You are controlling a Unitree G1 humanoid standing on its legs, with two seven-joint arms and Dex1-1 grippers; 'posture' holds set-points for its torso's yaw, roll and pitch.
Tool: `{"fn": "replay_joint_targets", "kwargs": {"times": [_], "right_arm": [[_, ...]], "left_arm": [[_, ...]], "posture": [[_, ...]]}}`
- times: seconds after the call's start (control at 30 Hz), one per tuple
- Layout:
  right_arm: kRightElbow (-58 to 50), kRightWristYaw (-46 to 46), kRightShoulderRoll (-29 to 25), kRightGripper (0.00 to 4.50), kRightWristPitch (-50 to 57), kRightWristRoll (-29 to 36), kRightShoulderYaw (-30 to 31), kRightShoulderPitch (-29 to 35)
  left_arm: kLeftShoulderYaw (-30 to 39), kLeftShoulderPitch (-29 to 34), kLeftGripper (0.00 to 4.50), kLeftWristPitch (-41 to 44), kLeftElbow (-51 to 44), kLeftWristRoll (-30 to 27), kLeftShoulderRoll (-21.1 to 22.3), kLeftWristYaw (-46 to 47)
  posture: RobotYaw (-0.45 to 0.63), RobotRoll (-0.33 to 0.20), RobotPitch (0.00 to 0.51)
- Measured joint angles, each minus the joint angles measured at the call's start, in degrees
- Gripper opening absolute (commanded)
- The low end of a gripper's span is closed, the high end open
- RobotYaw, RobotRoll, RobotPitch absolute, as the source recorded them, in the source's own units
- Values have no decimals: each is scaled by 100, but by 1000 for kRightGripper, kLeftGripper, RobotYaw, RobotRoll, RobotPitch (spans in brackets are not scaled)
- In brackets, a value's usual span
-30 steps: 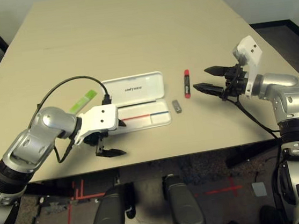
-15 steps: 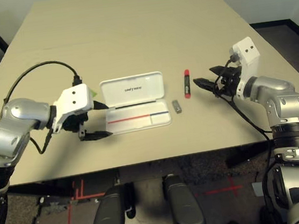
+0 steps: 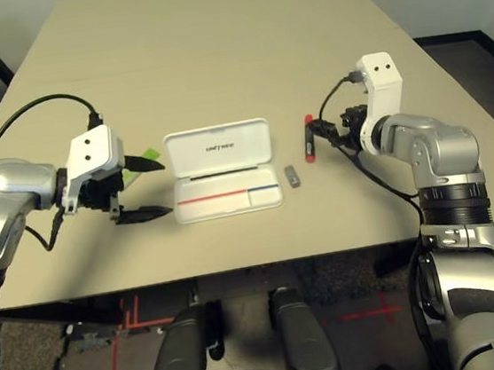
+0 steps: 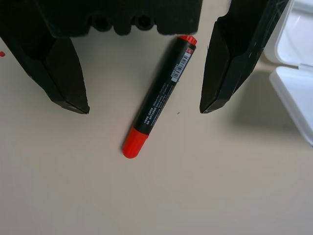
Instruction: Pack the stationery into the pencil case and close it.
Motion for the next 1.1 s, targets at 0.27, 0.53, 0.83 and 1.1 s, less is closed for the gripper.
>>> {"fn": "replay_joint_targets", "kwargs": {"times": [0.27, 0.53, 0.83, 1.1], "right_arm": [[-20, -1008, 671, 4500, 371, -183, -122, -43], [-20, -1526, 1179, 4500, 515, -193, -263, -43], [8, -1937, 1474, 1626, 527, -185, -651, 6], [-6, -2002, 1581, 512, 592, -136, -772, -10]], "left_arm": [[-2, 89, 4481, -2, -35, -43, -1, 12], [0, 93, 4481, 46, -204, -105, 1, 67], [14, 253, 4500, 176, -254, -121, 39, 155], [14, 250, 4500, 198, -289, -129, 39, 178]], "posture": [[10, 0, 170], [23, 0, 174], [30, 0, 185], [27, 0, 184]]}}
